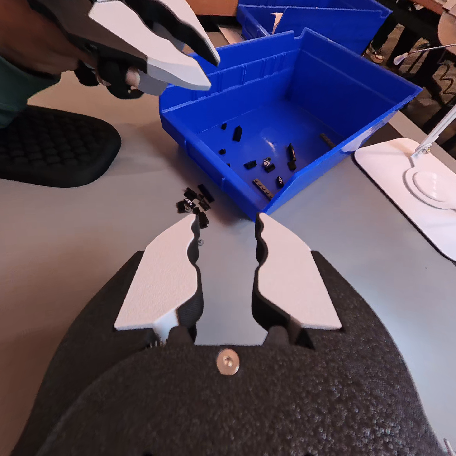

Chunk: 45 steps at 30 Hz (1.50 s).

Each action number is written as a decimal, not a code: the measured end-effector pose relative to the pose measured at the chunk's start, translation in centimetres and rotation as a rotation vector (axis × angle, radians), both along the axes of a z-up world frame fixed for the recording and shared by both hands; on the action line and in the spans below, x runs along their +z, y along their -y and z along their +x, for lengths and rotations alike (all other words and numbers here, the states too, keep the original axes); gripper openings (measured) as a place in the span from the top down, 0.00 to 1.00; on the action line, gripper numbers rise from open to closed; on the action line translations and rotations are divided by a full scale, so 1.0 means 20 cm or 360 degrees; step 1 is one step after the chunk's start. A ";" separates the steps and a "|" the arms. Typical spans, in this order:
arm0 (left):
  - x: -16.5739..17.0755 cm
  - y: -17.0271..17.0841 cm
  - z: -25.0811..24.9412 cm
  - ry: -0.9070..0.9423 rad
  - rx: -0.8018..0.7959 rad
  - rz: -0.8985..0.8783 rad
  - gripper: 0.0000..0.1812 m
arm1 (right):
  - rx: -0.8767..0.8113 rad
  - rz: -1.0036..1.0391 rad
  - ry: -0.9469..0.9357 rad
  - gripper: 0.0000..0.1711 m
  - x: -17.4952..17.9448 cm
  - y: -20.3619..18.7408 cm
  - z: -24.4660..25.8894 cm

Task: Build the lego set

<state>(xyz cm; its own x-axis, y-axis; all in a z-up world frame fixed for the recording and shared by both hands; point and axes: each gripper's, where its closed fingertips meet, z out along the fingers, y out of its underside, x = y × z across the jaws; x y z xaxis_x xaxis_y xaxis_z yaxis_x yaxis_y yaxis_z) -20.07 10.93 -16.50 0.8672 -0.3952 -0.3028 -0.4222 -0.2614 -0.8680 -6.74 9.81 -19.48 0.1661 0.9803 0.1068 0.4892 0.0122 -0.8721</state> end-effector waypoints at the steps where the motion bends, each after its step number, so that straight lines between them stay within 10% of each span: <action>1: 0.01 0.02 0.00 0.0010 -0.0009 -0.0001 0.87 | 0.0003 -0.0001 0.0005 0.75 0.00 0.00 0.01; 17: 0.34 0.50 0.06 -0.0023 -0.0023 -0.0112 0.85 | -0.0160 -0.0005 -0.0197 0.75 0.12 0.14 0.23; 29: 0.63 1.01 0.38 -0.0073 -0.0058 -0.0035 0.83 | -0.0230 -0.0095 -0.0342 0.74 0.19 0.71 0.48; 45: 0.29 1.48 0.25 0.0155 0.0122 -0.0080 0.81 | -0.0231 -0.0264 -0.0307 0.74 0.07 0.99 0.77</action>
